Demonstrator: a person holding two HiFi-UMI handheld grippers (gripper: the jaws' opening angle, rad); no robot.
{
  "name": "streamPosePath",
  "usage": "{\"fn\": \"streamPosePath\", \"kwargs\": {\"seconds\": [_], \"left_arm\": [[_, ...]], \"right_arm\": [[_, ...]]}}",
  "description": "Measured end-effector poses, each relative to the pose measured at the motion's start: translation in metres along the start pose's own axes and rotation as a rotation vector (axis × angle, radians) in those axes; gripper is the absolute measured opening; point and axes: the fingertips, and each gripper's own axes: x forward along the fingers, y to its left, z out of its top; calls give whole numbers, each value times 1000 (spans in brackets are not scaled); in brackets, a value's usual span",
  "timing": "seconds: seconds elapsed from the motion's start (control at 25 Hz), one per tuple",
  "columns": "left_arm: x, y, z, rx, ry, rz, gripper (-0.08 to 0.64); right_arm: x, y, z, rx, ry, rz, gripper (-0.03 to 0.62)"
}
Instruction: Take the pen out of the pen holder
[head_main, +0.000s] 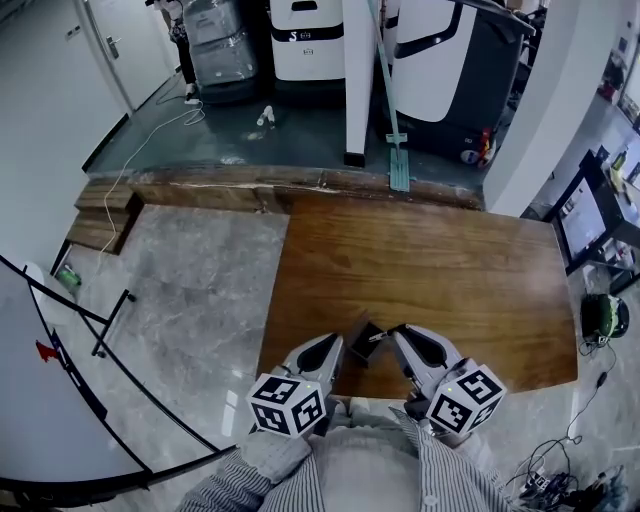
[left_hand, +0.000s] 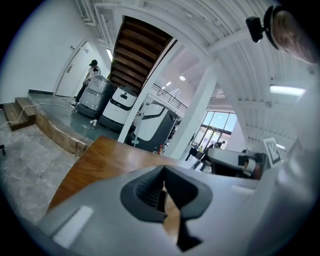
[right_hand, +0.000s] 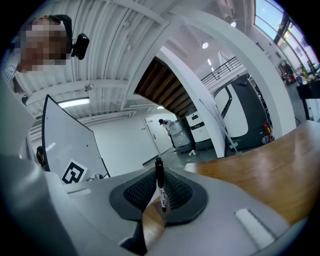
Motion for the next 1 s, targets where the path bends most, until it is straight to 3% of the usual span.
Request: {"fn": "streamPosePath", "kwargs": {"seconds": [0.56, 1.0], "left_arm": [[14, -21, -7, 20, 33, -48, 8], [15, -13, 10, 20, 83, -89, 8]], "right_arm": [[-5, -6, -10, -31, 48, 5, 43], [0, 1, -7, -29, 67, 45, 41]]}}
